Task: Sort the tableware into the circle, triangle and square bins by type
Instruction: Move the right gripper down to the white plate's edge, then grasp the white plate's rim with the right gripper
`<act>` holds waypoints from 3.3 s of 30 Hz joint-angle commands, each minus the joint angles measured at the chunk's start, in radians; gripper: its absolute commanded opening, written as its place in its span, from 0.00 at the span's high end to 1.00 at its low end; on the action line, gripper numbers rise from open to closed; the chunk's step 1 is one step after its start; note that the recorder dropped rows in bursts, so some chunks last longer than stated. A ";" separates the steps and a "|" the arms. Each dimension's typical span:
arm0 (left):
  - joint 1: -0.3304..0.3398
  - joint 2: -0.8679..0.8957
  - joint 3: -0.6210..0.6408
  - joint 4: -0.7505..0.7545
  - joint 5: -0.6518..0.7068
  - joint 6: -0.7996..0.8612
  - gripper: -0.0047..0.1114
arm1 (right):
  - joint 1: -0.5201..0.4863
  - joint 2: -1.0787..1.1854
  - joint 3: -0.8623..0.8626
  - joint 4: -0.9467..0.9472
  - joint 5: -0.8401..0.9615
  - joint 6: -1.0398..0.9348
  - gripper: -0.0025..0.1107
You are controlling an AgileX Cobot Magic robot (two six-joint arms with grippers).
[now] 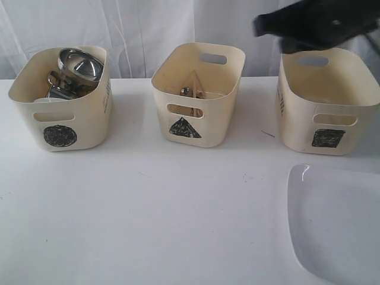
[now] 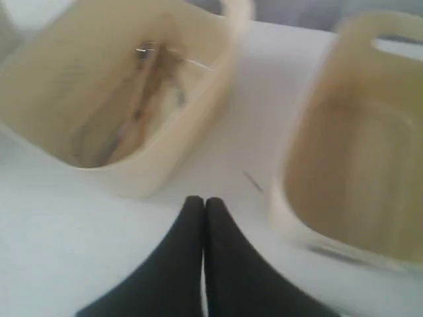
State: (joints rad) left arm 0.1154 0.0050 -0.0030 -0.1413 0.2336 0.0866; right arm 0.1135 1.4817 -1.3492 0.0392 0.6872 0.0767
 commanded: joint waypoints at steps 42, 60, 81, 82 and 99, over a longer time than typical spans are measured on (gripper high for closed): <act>0.001 -0.005 0.003 -0.007 -0.003 -0.001 0.96 | -0.741 0.344 0.395 0.375 -0.135 -1.161 0.42; 0.001 -0.005 0.003 -0.007 -0.003 -0.001 0.96 | -0.741 0.573 0.397 0.763 0.305 -1.630 0.94; 0.001 -0.005 0.003 -0.007 -0.003 -0.001 0.96 | -0.611 0.634 0.397 0.849 0.234 -1.643 0.61; 0.001 -0.005 0.003 -0.007 -0.003 -0.001 0.96 | -0.608 0.635 0.397 0.849 0.220 -1.643 0.59; 0.001 -0.005 0.003 -0.007 -0.003 -0.001 0.96 | -0.548 0.592 0.397 0.802 0.320 -1.432 0.98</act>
State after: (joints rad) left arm 0.1154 0.0050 -0.0030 -0.1413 0.2336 0.0866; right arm -0.4483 2.0745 -0.9630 0.9419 1.0735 -1.4013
